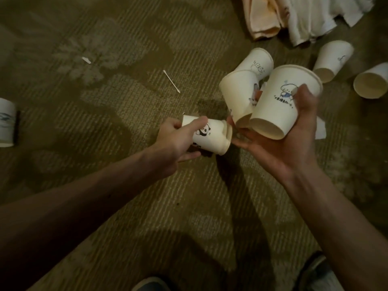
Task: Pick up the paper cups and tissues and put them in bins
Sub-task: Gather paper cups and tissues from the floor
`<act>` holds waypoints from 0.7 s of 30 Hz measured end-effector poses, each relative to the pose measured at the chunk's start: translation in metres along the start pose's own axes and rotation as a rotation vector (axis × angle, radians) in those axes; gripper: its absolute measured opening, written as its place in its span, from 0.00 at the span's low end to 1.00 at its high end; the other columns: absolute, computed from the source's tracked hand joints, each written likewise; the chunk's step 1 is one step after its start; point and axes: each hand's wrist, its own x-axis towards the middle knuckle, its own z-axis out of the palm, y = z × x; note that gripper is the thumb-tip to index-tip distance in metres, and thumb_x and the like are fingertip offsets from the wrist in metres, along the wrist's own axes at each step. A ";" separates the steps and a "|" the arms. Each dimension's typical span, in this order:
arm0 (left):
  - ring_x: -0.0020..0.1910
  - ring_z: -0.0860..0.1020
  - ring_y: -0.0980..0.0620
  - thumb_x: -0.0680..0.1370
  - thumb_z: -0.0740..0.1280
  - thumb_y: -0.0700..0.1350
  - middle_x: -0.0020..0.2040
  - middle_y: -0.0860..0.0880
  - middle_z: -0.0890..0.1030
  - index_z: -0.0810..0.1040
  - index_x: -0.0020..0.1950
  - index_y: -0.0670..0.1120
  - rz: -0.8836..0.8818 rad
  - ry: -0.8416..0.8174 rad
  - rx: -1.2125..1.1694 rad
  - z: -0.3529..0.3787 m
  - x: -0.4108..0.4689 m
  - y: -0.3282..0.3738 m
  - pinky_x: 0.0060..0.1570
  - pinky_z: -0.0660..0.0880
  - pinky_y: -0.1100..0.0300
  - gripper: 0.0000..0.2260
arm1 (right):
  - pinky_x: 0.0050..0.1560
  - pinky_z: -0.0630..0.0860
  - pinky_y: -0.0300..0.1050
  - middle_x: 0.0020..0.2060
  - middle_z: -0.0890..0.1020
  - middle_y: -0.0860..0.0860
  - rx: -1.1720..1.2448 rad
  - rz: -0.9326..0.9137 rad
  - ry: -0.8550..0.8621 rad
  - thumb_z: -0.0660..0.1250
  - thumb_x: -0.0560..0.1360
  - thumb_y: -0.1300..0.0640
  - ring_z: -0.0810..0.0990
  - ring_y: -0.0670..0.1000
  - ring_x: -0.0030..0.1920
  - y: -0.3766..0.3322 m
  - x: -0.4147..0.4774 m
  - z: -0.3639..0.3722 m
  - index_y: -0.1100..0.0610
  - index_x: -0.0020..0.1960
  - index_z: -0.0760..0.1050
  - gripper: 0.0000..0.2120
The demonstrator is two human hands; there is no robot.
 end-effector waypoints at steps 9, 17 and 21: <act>0.40 0.84 0.50 0.70 0.76 0.57 0.48 0.46 0.81 0.73 0.53 0.46 0.143 0.077 0.139 -0.007 0.005 0.010 0.30 0.80 0.57 0.21 | 0.63 0.74 0.60 0.53 0.84 0.52 -0.251 -0.015 0.053 0.68 0.66 0.41 0.80 0.54 0.60 -0.007 0.006 -0.022 0.52 0.61 0.76 0.26; 0.28 0.79 0.65 0.72 0.74 0.57 0.43 0.49 0.79 0.70 0.49 0.47 0.452 0.088 0.378 0.005 0.012 0.045 0.20 0.71 0.69 0.19 | 0.66 0.67 0.61 0.49 0.86 0.48 -0.464 -0.046 0.208 0.64 0.67 0.37 0.80 0.54 0.57 -0.038 -0.012 -0.038 0.44 0.51 0.83 0.19; 0.39 0.82 0.59 0.70 0.73 0.62 0.48 0.52 0.82 0.71 0.49 0.53 0.493 -0.202 0.539 0.055 0.007 0.067 0.29 0.75 0.64 0.18 | 0.61 0.72 0.63 0.57 0.83 0.55 -0.333 -0.104 0.232 0.68 0.65 0.37 0.79 0.60 0.62 -0.061 -0.043 -0.039 0.53 0.64 0.76 0.32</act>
